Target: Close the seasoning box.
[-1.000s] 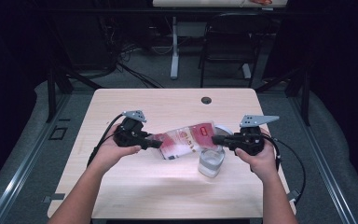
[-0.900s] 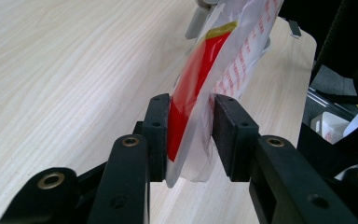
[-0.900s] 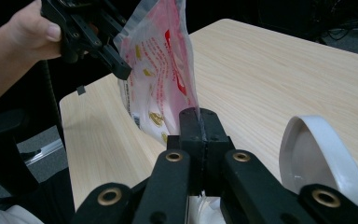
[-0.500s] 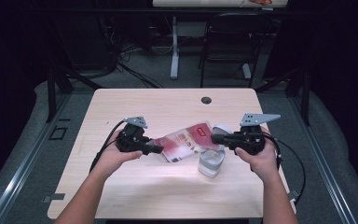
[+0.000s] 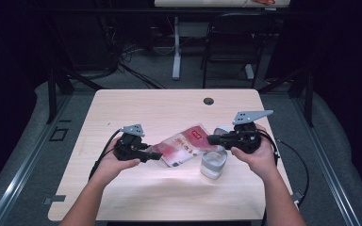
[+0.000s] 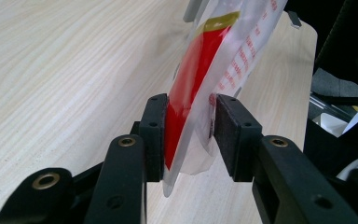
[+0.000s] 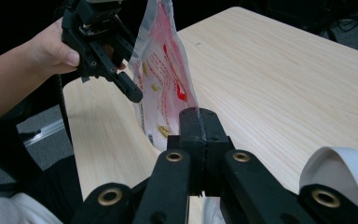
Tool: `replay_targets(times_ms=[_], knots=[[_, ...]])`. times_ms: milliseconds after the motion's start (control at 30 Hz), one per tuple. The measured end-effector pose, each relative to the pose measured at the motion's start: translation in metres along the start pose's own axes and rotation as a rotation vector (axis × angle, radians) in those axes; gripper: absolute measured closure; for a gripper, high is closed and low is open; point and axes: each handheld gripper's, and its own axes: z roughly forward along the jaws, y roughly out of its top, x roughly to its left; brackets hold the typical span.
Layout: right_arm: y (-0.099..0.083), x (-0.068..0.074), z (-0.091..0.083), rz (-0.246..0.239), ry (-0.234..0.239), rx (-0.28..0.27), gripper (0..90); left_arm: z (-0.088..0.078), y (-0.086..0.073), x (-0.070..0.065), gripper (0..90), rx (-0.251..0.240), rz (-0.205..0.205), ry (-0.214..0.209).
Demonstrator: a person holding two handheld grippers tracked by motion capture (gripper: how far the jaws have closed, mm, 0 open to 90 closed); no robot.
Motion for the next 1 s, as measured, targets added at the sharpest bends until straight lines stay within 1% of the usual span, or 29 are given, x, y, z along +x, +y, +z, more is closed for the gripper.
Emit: replay_targets(times_ms=[133, 233, 267, 300, 367, 467, 600, 700, 767, 900, 933, 967, 1000], knots=[[0.006, 0.006, 0.002, -0.019, -0.004, 0.036, 90.0, -0.001, -0.007, -0.001, 65.0, -0.017, 0.007, 0.001], [0.011, 0.01, 0.004, -0.034, -0.01, 0.057, 90.0, -0.003, -0.013, -0.001, 64.9, -0.02, 0.011, -0.003], [0.013, 0.012, 0.006, -0.035, -0.009, 0.06, 90.0, -0.003, -0.015, 0.0, 64.8, -0.019, 0.011, -0.004], [0.015, 0.014, 0.008, -0.04, -0.009, 0.069, 90.0, -0.003, -0.016, 0.001, 64.7, -0.008, 0.015, 0.003], [0.019, 0.017, 0.012, -0.053, -0.011, 0.085, 90.0, -0.006, -0.018, 0.003, 64.3, -0.008, 0.016, 0.017], [0.025, 0.023, 0.019, -0.063, -0.011, 0.092, 90.0, -0.009, -0.023, 0.007, 63.6, -0.017, 0.018, 0.028], [0.032, 0.029, 0.027, -0.085, -0.009, 0.123, 90.0, -0.012, -0.031, 0.01, 62.5, -0.012, 0.012, 0.022], [0.036, 0.032, 0.033, -0.093, -0.008, 0.148, 90.0, -0.014, -0.035, 0.012, 61.1, -0.003, 0.017, 0.029], [0.039, 0.034, 0.036, -0.102, -0.006, 0.161, 90.0, -0.014, -0.037, 0.013, 60.4, -0.01, 0.011, 0.032], [0.046, 0.039, 0.039, -0.121, -0.009, 0.169, 90.0, -0.014, -0.04, 0.014, 58.4, -0.028, -0.009, 0.041], [0.048, 0.041, 0.04, -0.13, -0.014, 0.174, 90.0, -0.014, -0.04, 0.013, 57.9, -0.028, -0.012, 0.056], [0.05, 0.042, 0.04, -0.137, -0.02, 0.176, 90.0, -0.015, -0.041, 0.014, 57.5, -0.032, -0.014, 0.042], [0.051, 0.044, 0.041, -0.141, -0.023, 0.175, 90.0, -0.015, -0.041, 0.014, 57.3, -0.035, -0.016, 0.043]])
